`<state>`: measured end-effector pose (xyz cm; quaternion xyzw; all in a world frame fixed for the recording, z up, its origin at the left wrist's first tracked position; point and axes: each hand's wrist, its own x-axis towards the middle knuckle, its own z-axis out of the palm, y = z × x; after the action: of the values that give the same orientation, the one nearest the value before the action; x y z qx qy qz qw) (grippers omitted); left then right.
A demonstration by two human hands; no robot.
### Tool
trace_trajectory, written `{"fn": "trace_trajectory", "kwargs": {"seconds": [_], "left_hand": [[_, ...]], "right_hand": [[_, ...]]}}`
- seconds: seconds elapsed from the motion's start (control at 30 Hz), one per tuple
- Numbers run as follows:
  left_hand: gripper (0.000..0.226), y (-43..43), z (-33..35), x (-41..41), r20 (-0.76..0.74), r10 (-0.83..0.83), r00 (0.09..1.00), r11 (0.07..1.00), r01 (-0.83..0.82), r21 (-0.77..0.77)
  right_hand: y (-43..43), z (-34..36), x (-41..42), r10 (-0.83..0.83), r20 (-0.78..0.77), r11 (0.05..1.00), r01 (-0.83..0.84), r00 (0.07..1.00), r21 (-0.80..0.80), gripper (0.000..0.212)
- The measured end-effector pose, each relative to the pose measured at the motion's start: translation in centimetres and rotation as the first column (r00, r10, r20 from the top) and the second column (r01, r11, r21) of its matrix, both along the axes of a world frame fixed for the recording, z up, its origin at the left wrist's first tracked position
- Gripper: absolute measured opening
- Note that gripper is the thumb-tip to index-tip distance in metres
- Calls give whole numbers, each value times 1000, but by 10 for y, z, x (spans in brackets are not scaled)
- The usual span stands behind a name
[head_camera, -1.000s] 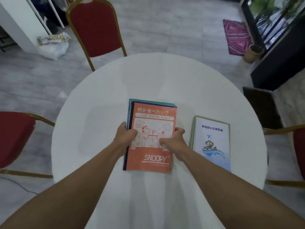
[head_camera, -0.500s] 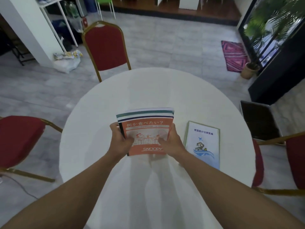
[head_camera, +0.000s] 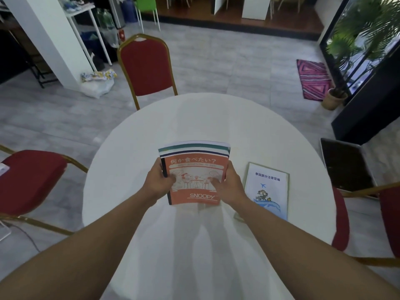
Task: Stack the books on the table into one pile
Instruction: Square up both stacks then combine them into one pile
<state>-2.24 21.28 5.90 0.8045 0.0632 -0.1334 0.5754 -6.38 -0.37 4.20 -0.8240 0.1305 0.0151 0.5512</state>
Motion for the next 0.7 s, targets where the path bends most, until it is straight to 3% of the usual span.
{"fn": "trace_trajectory", "kwargs": {"seconds": [0.27, 0.43, 0.7], "left_hand": [[45, 0, -7, -12, 84, -19, 996, 999, 15, 44], [38, 1, -19, -19, 43, -35, 998, 994, 30, 104], [41, 4, -17, -12, 12, -51, 999, 992, 49, 117]], "right_hand": [[-7, -3, -7, 21, 5, 999, -21, 1000, -41, 42], [-5, -9, -13, 61, -115, 990, -75, 992, -121, 39], [-9, -11, -11, 55, -107, 984, -72, 993, -163, 33]]}}
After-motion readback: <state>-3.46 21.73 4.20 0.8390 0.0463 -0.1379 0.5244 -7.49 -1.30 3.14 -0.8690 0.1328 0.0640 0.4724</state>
